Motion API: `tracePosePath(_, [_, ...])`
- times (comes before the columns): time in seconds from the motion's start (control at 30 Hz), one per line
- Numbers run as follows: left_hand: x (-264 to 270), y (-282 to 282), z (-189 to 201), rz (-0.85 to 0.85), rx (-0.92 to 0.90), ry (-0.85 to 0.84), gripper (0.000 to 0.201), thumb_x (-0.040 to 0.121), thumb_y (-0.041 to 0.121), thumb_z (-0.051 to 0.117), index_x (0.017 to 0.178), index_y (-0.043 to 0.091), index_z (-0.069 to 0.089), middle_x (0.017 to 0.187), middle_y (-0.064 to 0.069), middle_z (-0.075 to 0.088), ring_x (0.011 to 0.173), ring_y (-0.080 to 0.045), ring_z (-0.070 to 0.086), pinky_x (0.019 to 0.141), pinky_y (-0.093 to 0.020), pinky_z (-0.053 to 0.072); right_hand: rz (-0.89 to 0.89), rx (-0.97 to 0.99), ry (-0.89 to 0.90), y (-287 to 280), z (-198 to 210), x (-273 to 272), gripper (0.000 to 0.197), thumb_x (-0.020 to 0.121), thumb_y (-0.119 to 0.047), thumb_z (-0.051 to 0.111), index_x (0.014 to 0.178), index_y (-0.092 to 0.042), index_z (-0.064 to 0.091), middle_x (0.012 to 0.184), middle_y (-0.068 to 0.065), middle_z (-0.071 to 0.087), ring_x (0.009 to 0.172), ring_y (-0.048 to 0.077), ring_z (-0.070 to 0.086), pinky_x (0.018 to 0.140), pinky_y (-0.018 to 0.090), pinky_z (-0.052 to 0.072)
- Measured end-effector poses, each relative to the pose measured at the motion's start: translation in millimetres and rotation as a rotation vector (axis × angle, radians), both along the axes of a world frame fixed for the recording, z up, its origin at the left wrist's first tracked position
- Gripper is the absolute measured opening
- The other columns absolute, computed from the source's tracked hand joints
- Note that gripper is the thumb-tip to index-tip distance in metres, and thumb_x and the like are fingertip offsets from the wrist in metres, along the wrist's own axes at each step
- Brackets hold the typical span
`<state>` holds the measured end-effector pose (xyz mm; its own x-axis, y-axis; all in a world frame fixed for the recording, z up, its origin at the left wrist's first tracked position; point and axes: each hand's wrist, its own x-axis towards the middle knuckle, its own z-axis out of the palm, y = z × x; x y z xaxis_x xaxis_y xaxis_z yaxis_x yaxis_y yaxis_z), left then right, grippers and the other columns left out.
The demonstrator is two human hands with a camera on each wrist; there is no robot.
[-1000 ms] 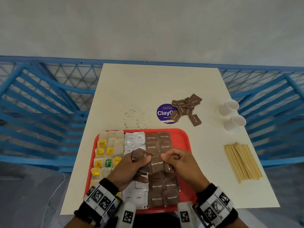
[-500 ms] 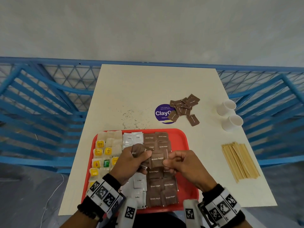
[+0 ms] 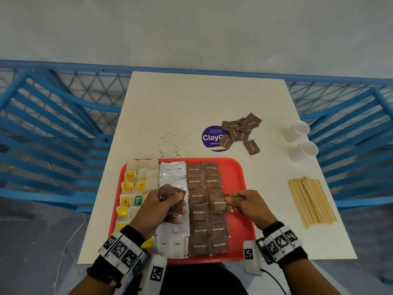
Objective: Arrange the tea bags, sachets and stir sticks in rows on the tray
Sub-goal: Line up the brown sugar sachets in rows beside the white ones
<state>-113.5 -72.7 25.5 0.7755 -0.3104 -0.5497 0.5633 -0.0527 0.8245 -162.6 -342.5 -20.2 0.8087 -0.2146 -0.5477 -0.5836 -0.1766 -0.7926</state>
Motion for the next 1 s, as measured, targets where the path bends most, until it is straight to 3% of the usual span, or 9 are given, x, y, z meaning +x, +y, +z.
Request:
tracePosePath(0.13, [-7.4,13.2,-7.8,0.026,-0.021,0.126,0.011,0.098,0.005,0.056,0.09,0.007,0.063,0.087,-0.018,0.073,0.076,-0.03,0.072,0.051,-0.031,0.057,0.023,-0.026,0.096,3.2,-29.2,-10.2,0.01,0.084,-0.013,0.076,0.077,-0.006,0.073,0.056,-0.001,0.062,0.052,0.008,0.052,0.057,0.017,0.046])
tracePosePath(0.27, [-11.0,12.0,-13.8,0.004,-0.031,0.161,0.01,0.097,0.007,0.059,0.103,0.0,0.063,0.084,-0.014,0.072,0.082,-0.033,0.074,0.055,-0.034,0.06,-0.01,-0.071,0.115,10.7,-40.7,-9.6,0.013,0.081,-0.011,0.079,0.08,0.0,0.071,0.055,0.002,0.063,0.051,0.011,0.054,0.06,0.021,0.049])
tracePosePath(0.4, [-12.7,6.5,-15.2,-0.025,-0.054,0.127,0.019,0.094,0.006,0.062,0.111,-0.002,0.063,0.087,-0.018,0.07,0.09,-0.038,0.073,0.061,-0.037,0.062,-0.03,-0.172,0.119,15.1,-41.1,-8.0,0.021,0.077,-0.016,0.083,0.078,-0.002,0.068,0.054,0.002,0.065,0.048,0.009,0.056,0.052,0.011,0.045])
tracePosePath(0.57, [-11.2,-0.6,-8.5,-0.064,-0.067,0.092,0.016,0.09,0.008,0.069,0.102,-0.001,0.069,0.079,-0.014,0.067,0.072,-0.025,0.069,0.057,-0.033,0.059,-0.007,-0.427,-0.038,20.8,-11.1,-4.0,0.033,0.077,-0.04,0.081,0.069,-0.014,0.063,0.066,-0.009,0.063,0.061,0.003,0.055,0.054,0.013,0.036])
tracePosePath(0.67, [-7.4,-9.7,-0.7,-0.097,-0.042,0.053,0.023,0.085,0.008,0.074,0.105,-0.003,0.067,0.081,-0.011,0.072,0.065,-0.021,0.068,0.05,-0.029,0.056,0.157,-0.219,-0.15,39.7,37.8,5.6,0.033,0.08,-0.054,0.073,0.08,-0.022,0.072,0.072,-0.01,0.068,0.063,-0.002,0.059,0.061,0.013,0.046])
tracePosePath(0.73, [-5.3,-16.1,6.3,-0.127,-0.048,0.02,0.024,0.083,0.007,0.075,0.104,-0.002,0.067,0.081,-0.009,0.073,0.064,-0.021,0.069,0.049,-0.028,0.056,0.292,-0.073,-0.166,53.5,61.4,9.4,0.028,0.082,-0.051,0.072,0.088,-0.024,0.076,0.076,-0.011,0.072,0.064,0.001,0.064,0.062,0.019,0.05])
tracePosePath(0.87, [1.9,-19.1,17.8,-0.047,-0.07,-0.062,0.021,0.084,0.004,0.073,0.104,0.0,0.068,0.079,-0.009,0.072,0.061,-0.019,0.067,0.051,-0.029,0.058,0.135,0.07,-0.208,57.9,71.4,11.9,0.011,0.086,-0.026,0.075,0.081,-0.016,0.077,0.066,-0.001,0.071,0.056,0.008,0.06,0.06,0.023,0.049])
tracePosePath(1.0, [5.5,-20.6,21.3,0.07,-0.028,-0.134,0.013,0.084,0.002,0.074,0.096,0.004,0.069,0.081,-0.007,0.073,0.064,-0.019,0.068,0.049,-0.028,0.057,0.142,0.237,-0.134,53.2,72.1,5.6,0.012,0.086,-0.023,0.075,0.084,-0.012,0.07,0.074,0.004,0.073,0.06,0.011,0.063,0.058,0.022,0.051])
